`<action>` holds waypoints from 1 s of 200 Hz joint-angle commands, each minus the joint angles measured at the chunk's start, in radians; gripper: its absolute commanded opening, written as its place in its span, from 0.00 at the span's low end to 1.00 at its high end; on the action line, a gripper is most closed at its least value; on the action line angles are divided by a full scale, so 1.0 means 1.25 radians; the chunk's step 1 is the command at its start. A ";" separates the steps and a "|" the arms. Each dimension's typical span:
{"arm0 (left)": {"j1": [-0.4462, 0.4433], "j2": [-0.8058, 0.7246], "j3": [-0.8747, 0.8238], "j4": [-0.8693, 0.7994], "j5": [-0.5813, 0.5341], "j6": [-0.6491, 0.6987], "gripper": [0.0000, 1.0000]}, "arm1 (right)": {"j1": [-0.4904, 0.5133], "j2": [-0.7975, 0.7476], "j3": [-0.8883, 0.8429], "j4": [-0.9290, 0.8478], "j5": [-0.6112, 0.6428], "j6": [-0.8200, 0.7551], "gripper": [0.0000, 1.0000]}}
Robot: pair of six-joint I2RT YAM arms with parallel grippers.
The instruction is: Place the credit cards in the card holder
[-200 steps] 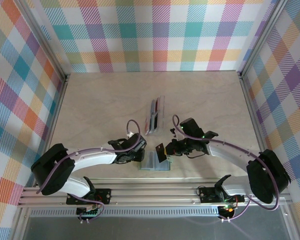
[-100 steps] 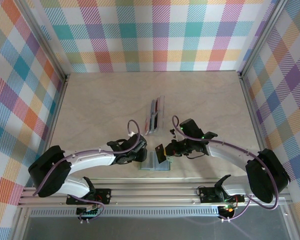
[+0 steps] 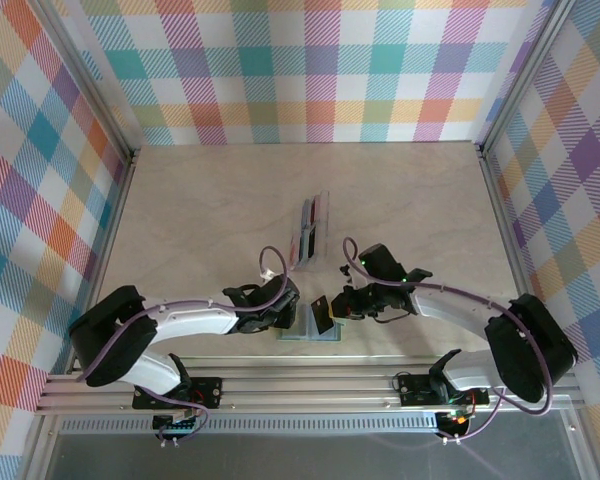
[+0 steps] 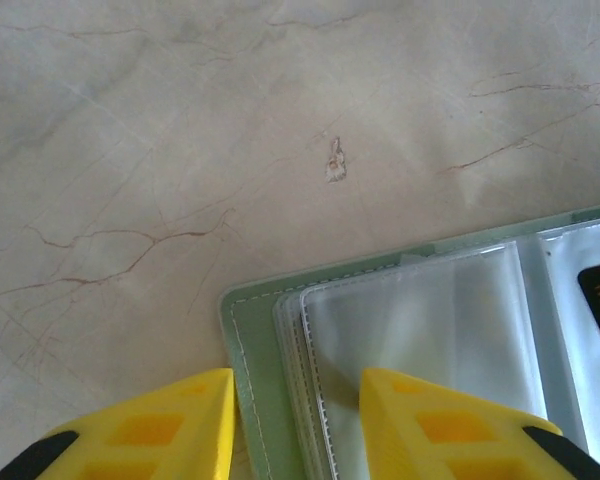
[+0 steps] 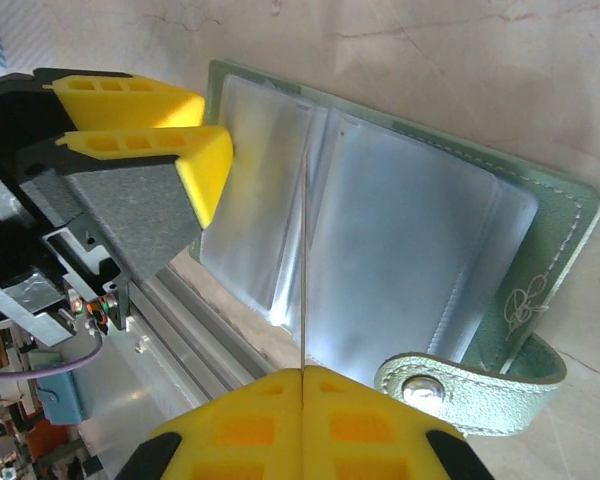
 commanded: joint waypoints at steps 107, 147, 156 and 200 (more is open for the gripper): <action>-0.026 -0.021 -0.057 -0.009 -0.018 -0.038 0.33 | 0.007 0.091 -0.015 0.095 -0.076 0.037 0.00; -0.026 -0.026 -0.060 -0.008 -0.020 -0.041 0.33 | 0.007 0.092 -0.014 0.073 -0.056 0.034 0.00; -0.026 -0.026 -0.060 -0.010 -0.023 -0.041 0.33 | 0.007 0.083 -0.016 0.068 -0.050 0.033 0.00; -0.026 -0.031 -0.063 -0.009 -0.023 -0.044 0.32 | 0.007 0.070 -0.036 0.069 -0.041 0.040 0.00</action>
